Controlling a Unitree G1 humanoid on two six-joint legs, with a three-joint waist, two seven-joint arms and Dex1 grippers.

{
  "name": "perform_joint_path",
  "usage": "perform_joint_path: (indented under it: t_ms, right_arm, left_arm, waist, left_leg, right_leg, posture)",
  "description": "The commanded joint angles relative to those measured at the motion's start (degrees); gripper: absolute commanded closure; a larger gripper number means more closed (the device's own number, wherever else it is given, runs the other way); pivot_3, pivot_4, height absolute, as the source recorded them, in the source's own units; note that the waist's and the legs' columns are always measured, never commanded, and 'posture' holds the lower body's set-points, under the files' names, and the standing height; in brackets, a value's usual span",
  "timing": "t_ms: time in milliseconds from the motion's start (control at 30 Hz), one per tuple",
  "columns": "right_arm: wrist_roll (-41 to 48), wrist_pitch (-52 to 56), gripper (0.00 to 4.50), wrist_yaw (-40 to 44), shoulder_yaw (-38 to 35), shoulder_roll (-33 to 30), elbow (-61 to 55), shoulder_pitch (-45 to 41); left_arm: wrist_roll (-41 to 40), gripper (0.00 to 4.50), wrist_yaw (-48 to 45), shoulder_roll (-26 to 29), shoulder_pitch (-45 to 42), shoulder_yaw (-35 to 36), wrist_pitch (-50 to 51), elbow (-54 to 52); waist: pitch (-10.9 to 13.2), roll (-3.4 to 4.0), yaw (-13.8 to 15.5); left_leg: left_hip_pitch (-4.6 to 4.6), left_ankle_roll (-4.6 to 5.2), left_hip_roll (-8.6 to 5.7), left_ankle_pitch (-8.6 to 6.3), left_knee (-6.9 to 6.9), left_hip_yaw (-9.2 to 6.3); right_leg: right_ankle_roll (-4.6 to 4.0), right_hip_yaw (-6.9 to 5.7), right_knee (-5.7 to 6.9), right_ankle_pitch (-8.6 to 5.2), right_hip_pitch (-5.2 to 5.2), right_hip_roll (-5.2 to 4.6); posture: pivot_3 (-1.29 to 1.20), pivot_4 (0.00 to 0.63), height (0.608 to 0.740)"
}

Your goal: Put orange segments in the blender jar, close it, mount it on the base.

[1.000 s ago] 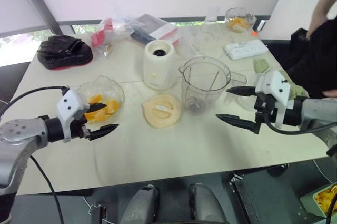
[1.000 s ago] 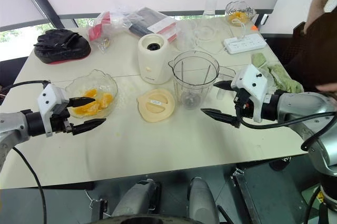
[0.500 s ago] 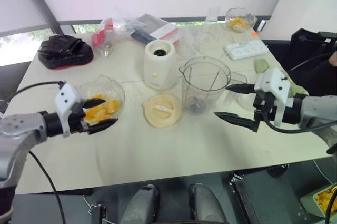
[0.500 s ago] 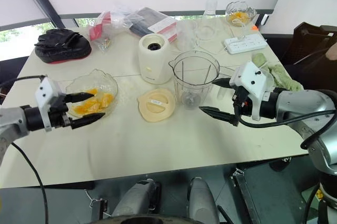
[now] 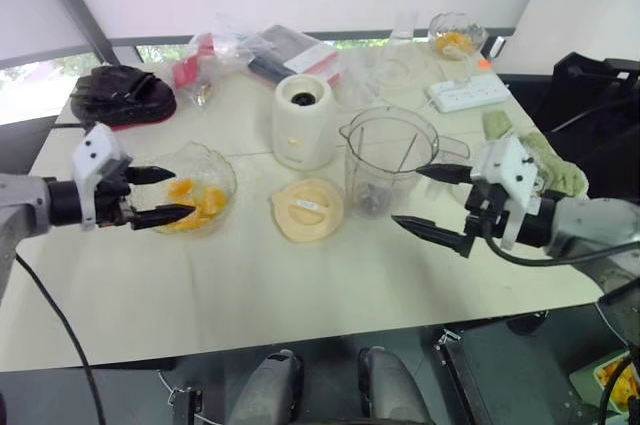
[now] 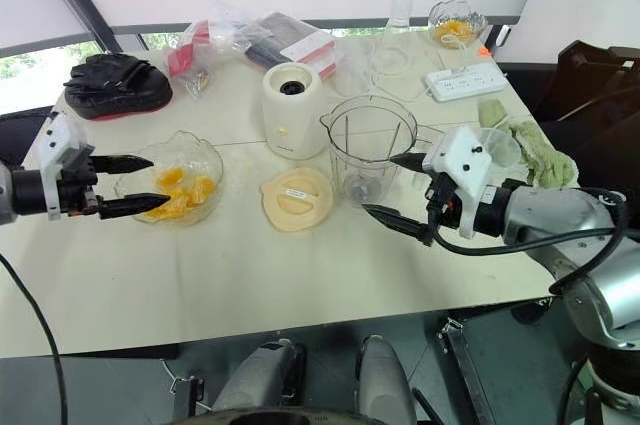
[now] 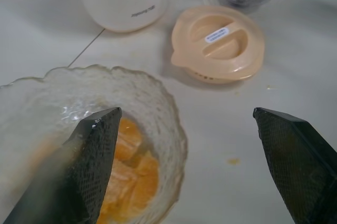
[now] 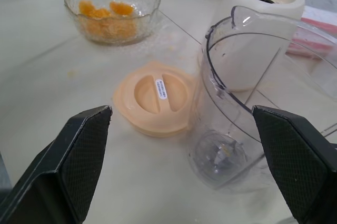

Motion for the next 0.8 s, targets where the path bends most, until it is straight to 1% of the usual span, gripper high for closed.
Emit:
perform_joint_path:
  t_ms: [33, 100, 200, 400, 533, 667, 800]
  right_arm:
    - [0.8, -0.1, 0.03, -1.7, -0.2, 1.0, -2.9, -0.1]
    - [0.9, -0.2, 0.03, -2.5, 0.4, 1.7, -3.4, 0.2]
    - [0.7, -0.3, 0.03, -3.5, 1.4, 2.5, -3.9, 0.3]
    - [-0.2, -0.7, 0.03, -4.1, 2.1, 2.4, -3.5, 0.1]
    - [-0.9, -0.9, 0.03, -4.5, 2.6, 2.1, -3.9, 0.9]
    - [-1.2, -0.9, 0.03, -4.8, 2.7, 2.3, -4.3, 1.4]
    - [-1.8, -1.2, 0.03, -5.1, 3.3, 2.4, -4.1, 1.4]
  left_arm:
    - [2.8, 0.32, -3.2, 1.4, -3.0, -2.1, -3.5, 5.2]
    - [5.7, 0.32, -3.5, 0.3, -5.7, -4.5, -6.5, 10.4]
    - [12.0, 0.32, -1.3, -3.6, -12.0, -9.4, -12.4, 20.8]
    - [18.6, 0.32, 2.5, -11.5, -21.0, -14.1, -15.4, 35.9]
    - [22.3, 0.32, 5.7, -16.5, -25.0, -16.2, -17.3, 43.9]
    - [24.7, 0.32, 9.7, -20.9, -28.1, -16.8, -16.5, 51.1]
    - [25.9, 0.32, 11.7, -23.3, -30.3, -16.5, -15.0, 56.4]
  waist:
    - [0.0, 0.01, 0.0]
    - [0.0, 0.00, -0.1]
    - [0.0, -0.01, 0.1]
    - [0.0, -0.21, 0.0]
    - [0.0, -0.28, 0.0]
    - [0.0, -0.32, -0.1]
    - [-0.1, -0.38, -0.2]
  left_leg:
    - [0.00, -0.01, 0.00, 0.00, 0.00, 0.00]
    - [-0.02, -0.08, 0.00, 0.04, 0.00, 0.00]
    - [-0.02, -0.15, 0.00, 0.09, 0.01, 0.01]
    - [-0.11, -0.15, -0.11, 0.10, 0.20, 0.03]
    - [-0.18, -0.23, -0.13, 0.15, 0.24, 0.04]
    - [-0.23, -0.25, -0.13, 0.16, 0.26, 0.05]
    - [-0.25, -0.26, -0.13, 0.18, 0.27, 0.06]
  right_leg:
    - [0.00, 0.00, 0.00, 0.00, -0.01, 0.00]
    - [0.00, 0.00, 0.01, 0.00, -0.05, 0.01]
    - [0.01, -0.02, 0.07, 0.00, -0.06, 0.02]
    - [0.03, -0.07, 0.33, 0.02, -0.16, 0.03]
    - [0.04, -0.07, 0.51, 0.02, -0.30, 0.02]
    - [0.04, -0.07, 0.56, 0.02, -0.38, 0.02]
    - [0.05, -0.08, 0.62, 0.02, -0.45, 0.03]
  posture:
    - [0.00, 0.150, 0.740]
    - [0.00, 0.150, 0.740]
    - [0.00, 0.150, 0.740]
    - [0.00, 0.150, 0.740]
    - [0.00, 0.150, 0.740]
    - [0.00, 0.150, 0.740]
    - [0.00, 0.150, 0.740]
